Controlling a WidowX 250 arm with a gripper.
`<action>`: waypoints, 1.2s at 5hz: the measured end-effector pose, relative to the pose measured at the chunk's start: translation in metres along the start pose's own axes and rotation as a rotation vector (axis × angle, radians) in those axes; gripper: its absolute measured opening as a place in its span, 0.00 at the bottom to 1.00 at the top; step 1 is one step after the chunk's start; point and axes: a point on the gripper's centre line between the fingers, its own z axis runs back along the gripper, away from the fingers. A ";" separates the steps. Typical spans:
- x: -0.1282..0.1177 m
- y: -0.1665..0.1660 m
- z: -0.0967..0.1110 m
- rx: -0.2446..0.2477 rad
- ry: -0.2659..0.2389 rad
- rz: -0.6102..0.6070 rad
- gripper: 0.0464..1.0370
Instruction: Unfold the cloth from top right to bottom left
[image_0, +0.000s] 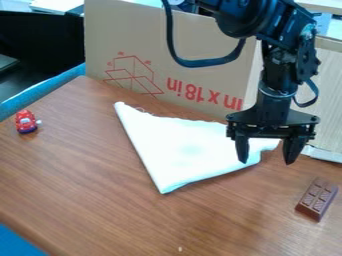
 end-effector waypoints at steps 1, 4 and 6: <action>-0.005 0.003 -0.013 0.023 0.031 -0.001 0.96; 0.007 0.014 -0.014 0.022 0.020 -0.035 0.96; 0.023 -0.003 -0.003 0.039 -0.131 -0.064 0.96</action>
